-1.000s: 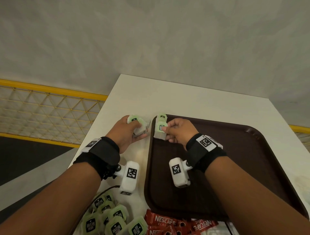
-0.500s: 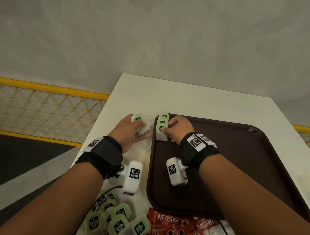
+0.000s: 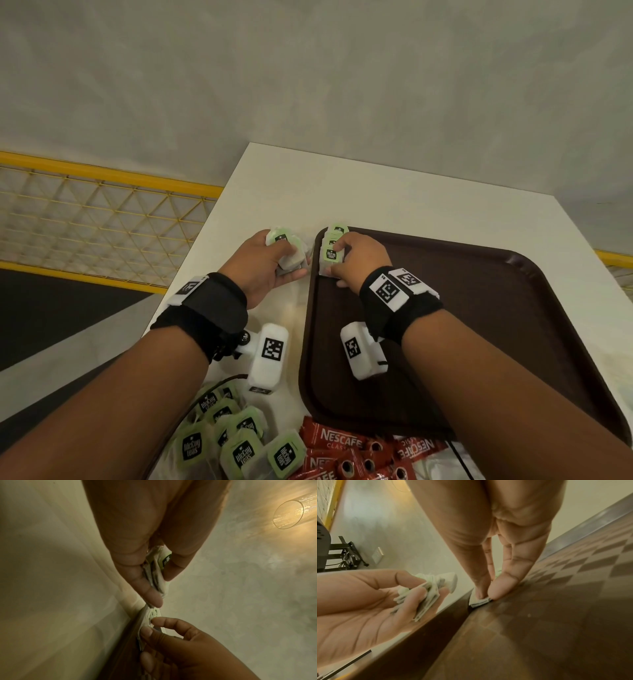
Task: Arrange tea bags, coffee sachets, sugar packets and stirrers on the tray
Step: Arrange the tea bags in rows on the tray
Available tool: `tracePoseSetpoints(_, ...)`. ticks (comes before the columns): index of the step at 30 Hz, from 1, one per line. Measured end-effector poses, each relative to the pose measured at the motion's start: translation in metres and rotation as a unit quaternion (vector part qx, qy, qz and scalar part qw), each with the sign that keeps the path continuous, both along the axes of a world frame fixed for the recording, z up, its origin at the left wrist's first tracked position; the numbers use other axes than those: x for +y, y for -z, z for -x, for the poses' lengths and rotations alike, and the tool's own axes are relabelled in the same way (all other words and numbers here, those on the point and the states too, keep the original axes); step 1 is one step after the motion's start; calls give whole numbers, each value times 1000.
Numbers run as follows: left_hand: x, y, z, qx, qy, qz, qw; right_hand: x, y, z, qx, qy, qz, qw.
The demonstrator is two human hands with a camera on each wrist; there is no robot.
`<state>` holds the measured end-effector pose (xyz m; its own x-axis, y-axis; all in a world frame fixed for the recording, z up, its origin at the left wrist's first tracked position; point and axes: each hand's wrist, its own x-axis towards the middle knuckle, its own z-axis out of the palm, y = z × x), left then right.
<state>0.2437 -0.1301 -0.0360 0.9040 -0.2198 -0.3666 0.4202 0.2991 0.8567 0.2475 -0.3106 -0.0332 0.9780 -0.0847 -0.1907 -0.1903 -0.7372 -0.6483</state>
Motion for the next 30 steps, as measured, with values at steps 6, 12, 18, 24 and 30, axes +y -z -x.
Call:
tracePoseSetpoints(6, -1, -4, 2, 11, 7, 15, 1000, -4, -6, -1, -51, -10, 38, 998)
tracePoseSetpoints(12, -3, -4, 4, -26, 29, 7, 999, 2, -27, 4, -76, -57, -80, 992)
tracePoseSetpoints(18, -6, -5, 9, -74, 47, -49, 995, 8, -24, 9, -62, -63, -118, 989)
tracePoseSetpoints(24, -4, -3, 5, -67, 29, -26, 997, 1, -25, 6, -31, -4, -226, 974)
tracePoseSetpoints(30, 6, 5, 2, -4, -4, -7, 1000, -23, -10, 1, 79, -6, -214, 974)
